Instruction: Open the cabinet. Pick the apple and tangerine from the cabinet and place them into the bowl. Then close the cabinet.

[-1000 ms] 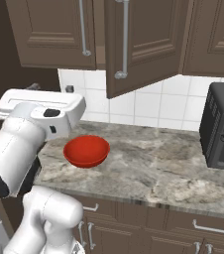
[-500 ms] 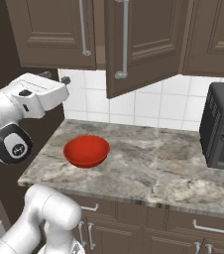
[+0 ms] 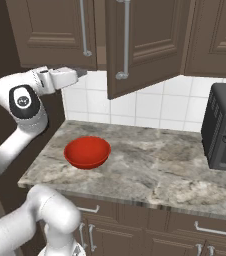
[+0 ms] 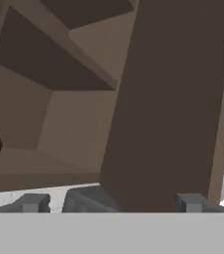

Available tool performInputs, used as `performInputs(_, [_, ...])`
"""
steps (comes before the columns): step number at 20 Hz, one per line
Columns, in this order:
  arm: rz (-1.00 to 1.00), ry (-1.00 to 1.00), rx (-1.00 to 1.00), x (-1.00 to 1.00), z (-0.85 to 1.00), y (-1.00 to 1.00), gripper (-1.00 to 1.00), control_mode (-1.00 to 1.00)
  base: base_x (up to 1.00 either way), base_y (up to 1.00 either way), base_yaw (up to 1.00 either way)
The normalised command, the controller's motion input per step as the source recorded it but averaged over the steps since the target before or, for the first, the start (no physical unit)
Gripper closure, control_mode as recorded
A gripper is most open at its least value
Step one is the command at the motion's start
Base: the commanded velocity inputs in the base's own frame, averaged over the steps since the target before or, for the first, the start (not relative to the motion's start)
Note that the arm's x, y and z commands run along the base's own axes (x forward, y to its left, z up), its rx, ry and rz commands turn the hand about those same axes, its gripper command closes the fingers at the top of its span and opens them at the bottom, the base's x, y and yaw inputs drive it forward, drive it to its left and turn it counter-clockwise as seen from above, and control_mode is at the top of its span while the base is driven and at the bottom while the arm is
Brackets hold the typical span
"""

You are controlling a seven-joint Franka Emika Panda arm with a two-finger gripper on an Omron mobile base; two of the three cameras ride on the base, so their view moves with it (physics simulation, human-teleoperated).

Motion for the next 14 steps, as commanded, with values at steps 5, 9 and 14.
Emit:
performInputs(5, [-0.07,0.12,0.08,0.47,0.0,-0.54,-1.0,-1.0,0.0,0.0,0.0])
performInputs(9, [-0.08,0.02,0.13,0.12,0.0,-0.79,-1.0,-1.0,0.0,0.0,0.0])
performInputs(14, [-0.07,0.0,0.15,0.01,0.0,-0.83,-1.0,-1.0,0.0,0.0,0.0])
